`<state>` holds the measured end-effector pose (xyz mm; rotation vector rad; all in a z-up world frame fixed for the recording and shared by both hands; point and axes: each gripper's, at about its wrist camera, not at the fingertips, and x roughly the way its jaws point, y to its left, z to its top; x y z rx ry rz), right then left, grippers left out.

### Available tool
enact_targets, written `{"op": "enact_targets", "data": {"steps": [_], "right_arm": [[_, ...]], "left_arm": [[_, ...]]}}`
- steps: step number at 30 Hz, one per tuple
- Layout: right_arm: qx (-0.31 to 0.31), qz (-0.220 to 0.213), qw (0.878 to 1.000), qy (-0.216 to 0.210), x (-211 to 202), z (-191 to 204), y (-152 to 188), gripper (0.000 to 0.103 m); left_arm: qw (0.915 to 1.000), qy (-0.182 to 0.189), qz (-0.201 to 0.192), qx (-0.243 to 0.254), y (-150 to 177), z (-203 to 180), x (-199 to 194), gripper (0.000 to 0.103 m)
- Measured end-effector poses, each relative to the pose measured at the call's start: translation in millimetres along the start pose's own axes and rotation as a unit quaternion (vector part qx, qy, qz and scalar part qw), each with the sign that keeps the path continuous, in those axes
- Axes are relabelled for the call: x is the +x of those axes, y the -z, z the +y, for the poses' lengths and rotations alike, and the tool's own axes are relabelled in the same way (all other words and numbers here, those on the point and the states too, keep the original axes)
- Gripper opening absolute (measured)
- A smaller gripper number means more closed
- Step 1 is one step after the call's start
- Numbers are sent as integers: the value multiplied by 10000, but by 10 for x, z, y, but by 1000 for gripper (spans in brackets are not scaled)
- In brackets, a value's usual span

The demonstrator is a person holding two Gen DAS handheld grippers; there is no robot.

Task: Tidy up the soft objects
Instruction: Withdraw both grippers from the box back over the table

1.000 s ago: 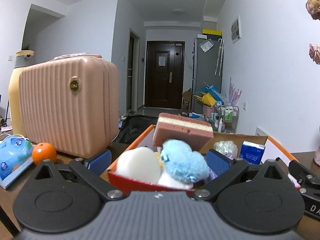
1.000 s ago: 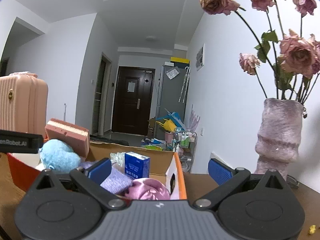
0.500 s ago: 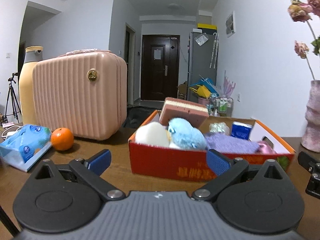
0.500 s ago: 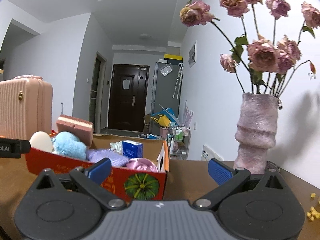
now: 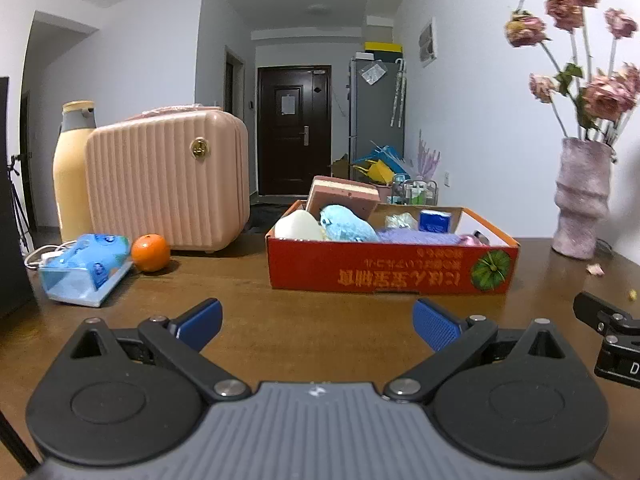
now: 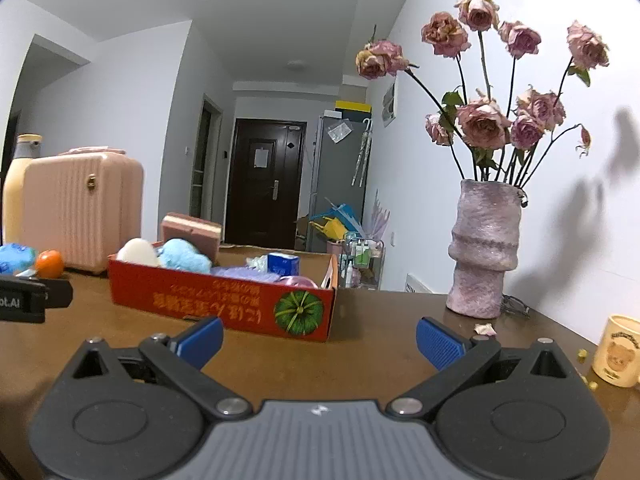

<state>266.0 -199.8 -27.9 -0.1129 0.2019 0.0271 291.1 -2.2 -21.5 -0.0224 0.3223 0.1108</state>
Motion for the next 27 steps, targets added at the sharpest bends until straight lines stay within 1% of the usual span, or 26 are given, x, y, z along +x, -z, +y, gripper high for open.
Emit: {"op": "enact_targets", "data": {"steps": [3,7,9,14,19,22,27], "right_arm": [[32,55,10000,-59,-236,-5,18,103],[241,181,9993,-204,-513,-48,35,103],[289,146,9993,-189,-673,-59,48,103],[235,-47,9995,-195,-1013,-43,94,103],[121,-223,9993,-282,-1234,8,124,103],[131,-320,9989,-314,-1305,8,114,103],[171,-430,9984,-323,-1364,-9,104,103]], "left_arm": [[9999,79,-16,99,69,4,-245,103],[9995,188,-109,233,136,-6,-571,103],[9993,160,-173,286,163,-13,-721,103],[9987,348,-168,321,213,-1,-1050,103],[9973,442,-310,504,297,-30,-1362,103],[9961,416,-498,603,345,-56,-1515,103],[9940,407,-772,666,362,-74,-1650,103]]}}
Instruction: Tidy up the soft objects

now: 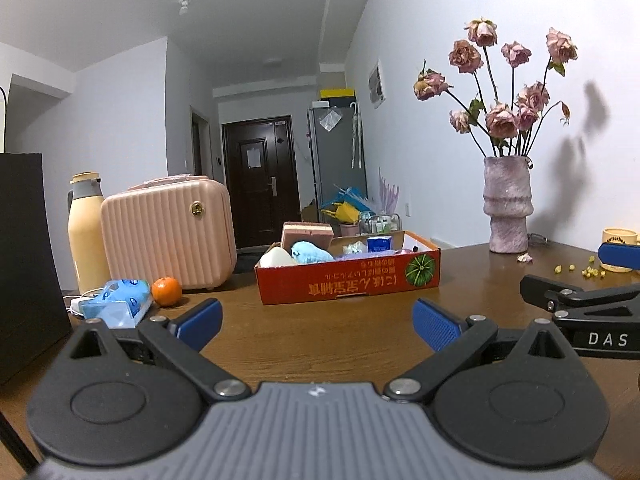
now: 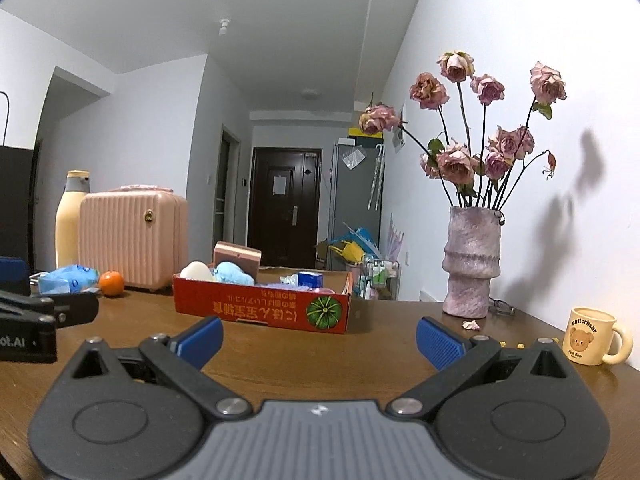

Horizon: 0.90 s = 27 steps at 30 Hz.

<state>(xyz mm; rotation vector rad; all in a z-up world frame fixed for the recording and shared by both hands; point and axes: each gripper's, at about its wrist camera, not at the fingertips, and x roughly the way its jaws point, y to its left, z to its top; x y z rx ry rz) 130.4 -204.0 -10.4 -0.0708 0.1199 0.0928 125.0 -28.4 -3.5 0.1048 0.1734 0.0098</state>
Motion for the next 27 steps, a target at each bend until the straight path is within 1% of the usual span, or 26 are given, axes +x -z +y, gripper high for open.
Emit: {"op": "enact_targets", "data": {"steps": [5,12,15,19,27], "right_arm": [[33,-32,10000,30,-20,-18,-23,103],[153,63,9998,123,1,-53,-86,103],[221,107,9996,155,14,-64,-119,103],[213,175,9995,177,27,-57,-129,103],[191,155,9996,160,12,-43,-134,103]], "left_arm": [[9999,-6,-55,-106,-21,50,-22,103],[9994,11,-115,-327,-71,122,-65,103],[9994,-82,-141,-298,-88,100,-78,103],[9995,-71,-120,-280,-97,70,-86,103],[9993,-60,-132,-335,-104,82,-96,103]]}}
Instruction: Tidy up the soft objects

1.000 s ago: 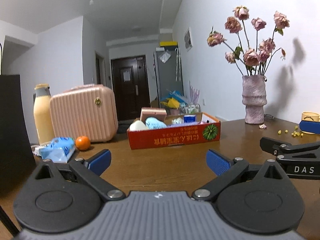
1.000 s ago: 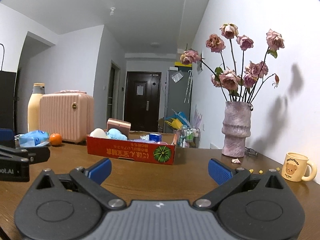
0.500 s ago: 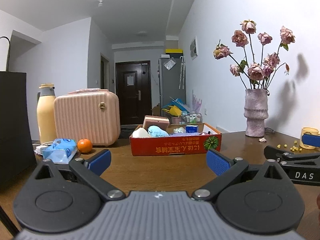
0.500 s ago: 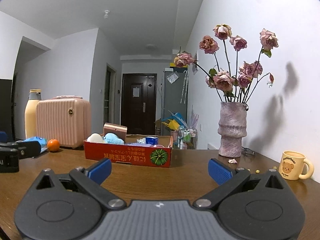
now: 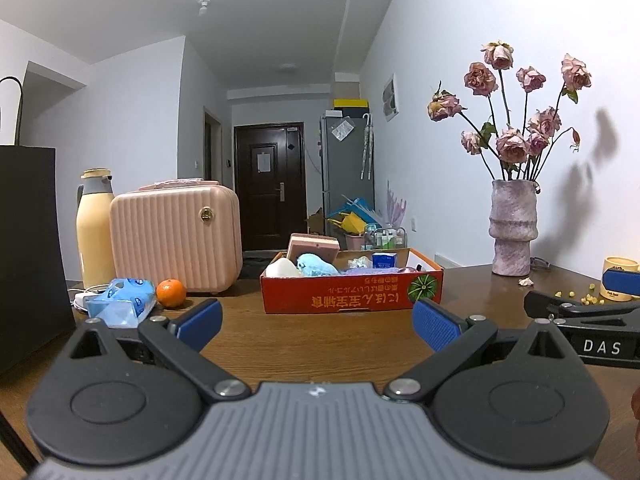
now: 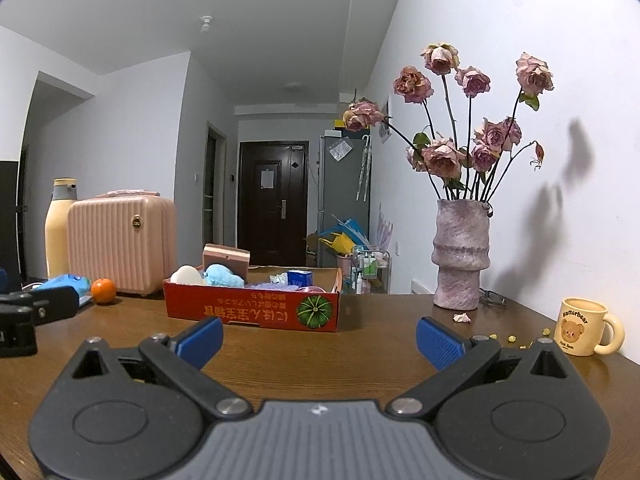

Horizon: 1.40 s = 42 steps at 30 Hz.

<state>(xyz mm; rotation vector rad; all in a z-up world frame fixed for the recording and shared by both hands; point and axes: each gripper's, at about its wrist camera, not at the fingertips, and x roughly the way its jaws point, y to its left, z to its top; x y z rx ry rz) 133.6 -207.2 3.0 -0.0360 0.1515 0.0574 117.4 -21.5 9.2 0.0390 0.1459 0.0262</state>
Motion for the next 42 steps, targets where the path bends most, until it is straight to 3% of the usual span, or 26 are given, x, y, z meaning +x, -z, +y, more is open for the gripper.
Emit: {"op": "enact_targets", "data": {"steps": [42], "right_arm": [[-12,-7,10000,-3,-8,17,0,103]], "left_arm": [[9999,86,-86,15,-2,-25,-47,103]]}}
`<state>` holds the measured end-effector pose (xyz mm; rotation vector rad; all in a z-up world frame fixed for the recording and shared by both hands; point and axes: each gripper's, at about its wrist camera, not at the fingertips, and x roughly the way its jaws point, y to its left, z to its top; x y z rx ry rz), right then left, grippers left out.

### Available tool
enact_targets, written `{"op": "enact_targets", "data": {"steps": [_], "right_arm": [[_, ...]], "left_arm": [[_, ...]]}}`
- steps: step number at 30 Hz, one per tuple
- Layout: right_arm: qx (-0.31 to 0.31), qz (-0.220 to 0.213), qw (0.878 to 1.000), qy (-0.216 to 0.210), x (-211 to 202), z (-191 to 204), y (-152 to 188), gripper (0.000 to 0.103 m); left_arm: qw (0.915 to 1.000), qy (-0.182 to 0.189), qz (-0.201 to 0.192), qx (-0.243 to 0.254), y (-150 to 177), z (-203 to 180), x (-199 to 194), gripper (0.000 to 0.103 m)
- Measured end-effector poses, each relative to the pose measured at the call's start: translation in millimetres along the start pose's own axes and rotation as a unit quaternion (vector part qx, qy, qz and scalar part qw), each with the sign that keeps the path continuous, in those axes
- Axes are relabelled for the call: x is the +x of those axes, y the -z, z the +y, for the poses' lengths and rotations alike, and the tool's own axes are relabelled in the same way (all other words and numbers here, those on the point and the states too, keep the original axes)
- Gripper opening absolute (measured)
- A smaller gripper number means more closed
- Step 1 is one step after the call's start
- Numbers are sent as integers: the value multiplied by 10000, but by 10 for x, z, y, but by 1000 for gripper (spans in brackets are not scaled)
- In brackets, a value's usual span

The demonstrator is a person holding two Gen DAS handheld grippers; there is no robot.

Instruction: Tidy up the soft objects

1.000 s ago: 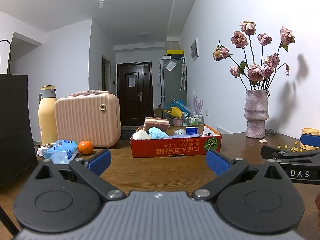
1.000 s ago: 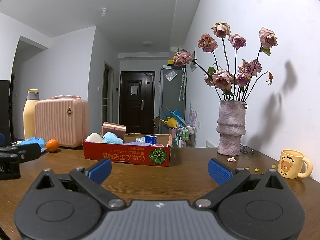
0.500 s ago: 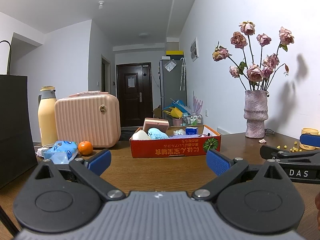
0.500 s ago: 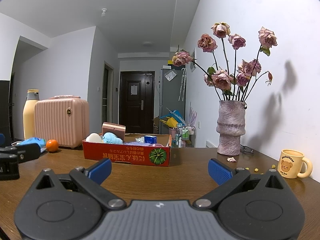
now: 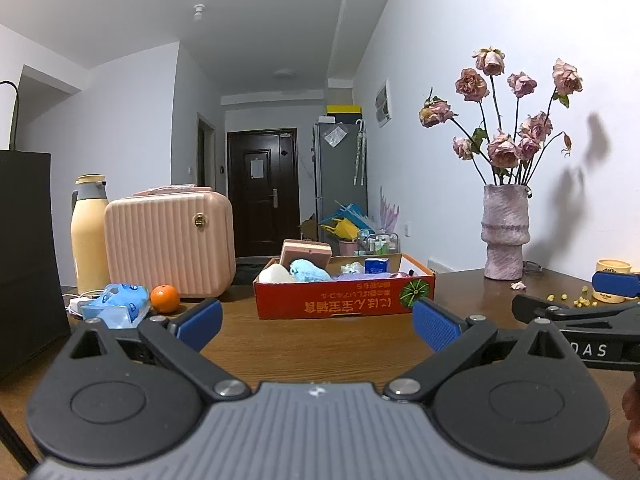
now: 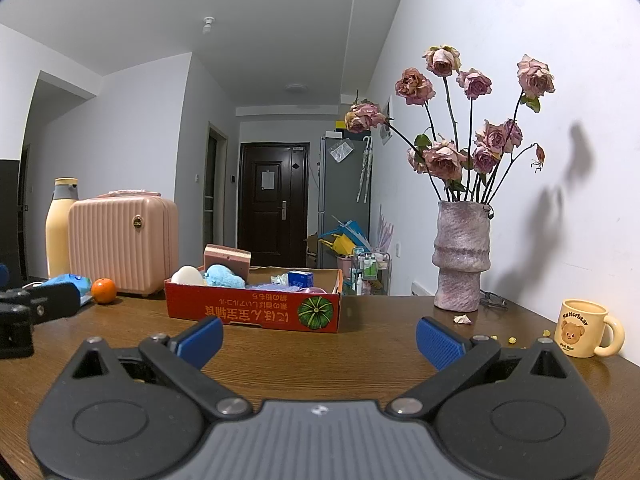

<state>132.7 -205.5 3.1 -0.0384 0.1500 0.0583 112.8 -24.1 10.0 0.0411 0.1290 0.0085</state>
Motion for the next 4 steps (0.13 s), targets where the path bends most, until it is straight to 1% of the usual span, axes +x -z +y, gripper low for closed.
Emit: {"op": "enact_targets", "data": {"steps": [4], "right_arm": [[-5,6,10000,-3,0,0,-2,103]], "left_arm": [[10000,30,-23,9,1,3,-6,103]]}}
